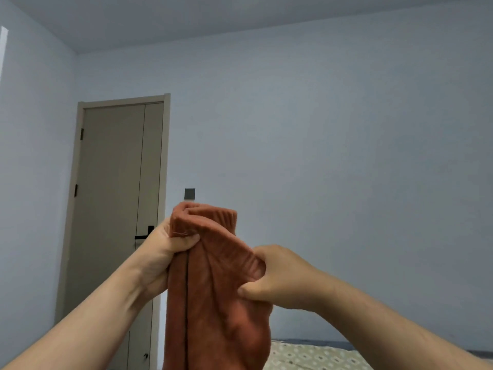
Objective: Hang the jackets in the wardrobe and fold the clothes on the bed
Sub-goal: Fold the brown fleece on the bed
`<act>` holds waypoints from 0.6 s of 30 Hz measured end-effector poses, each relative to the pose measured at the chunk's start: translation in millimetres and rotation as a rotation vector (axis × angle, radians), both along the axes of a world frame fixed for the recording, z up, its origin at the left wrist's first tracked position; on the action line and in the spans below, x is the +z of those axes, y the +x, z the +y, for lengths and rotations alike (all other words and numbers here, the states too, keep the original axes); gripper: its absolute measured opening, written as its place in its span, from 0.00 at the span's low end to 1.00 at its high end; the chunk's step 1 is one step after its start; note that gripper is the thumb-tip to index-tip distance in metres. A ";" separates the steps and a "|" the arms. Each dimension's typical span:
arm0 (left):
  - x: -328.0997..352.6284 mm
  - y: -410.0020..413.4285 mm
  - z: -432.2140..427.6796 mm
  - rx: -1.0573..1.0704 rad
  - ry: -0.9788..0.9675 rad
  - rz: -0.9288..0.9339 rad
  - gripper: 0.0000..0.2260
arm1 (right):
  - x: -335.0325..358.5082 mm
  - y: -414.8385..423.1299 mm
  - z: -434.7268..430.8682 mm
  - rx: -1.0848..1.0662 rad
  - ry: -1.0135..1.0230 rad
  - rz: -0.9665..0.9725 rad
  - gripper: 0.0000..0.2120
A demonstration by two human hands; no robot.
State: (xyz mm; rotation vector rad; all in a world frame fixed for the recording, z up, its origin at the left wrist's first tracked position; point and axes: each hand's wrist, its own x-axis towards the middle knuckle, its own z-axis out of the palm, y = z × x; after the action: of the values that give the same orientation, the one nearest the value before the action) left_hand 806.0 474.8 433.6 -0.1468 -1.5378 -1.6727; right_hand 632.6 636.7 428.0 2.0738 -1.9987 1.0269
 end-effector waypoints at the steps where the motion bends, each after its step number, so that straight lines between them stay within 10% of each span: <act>1: -1.7 2.5 -1.1 -0.032 0.003 -0.019 0.21 | -0.3 -3.5 1.5 -0.001 0.022 -0.035 0.14; 18: -9.0 -7.2 12.3 -0.091 0.213 -0.073 0.08 | 16.1 0.4 -6.6 0.559 -0.095 -0.858 0.17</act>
State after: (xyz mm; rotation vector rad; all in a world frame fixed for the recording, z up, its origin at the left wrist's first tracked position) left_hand 798.7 487.1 424.5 -0.0440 -1.4127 -1.9206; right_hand 633.0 630.1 444.0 2.4361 -1.5187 2.3830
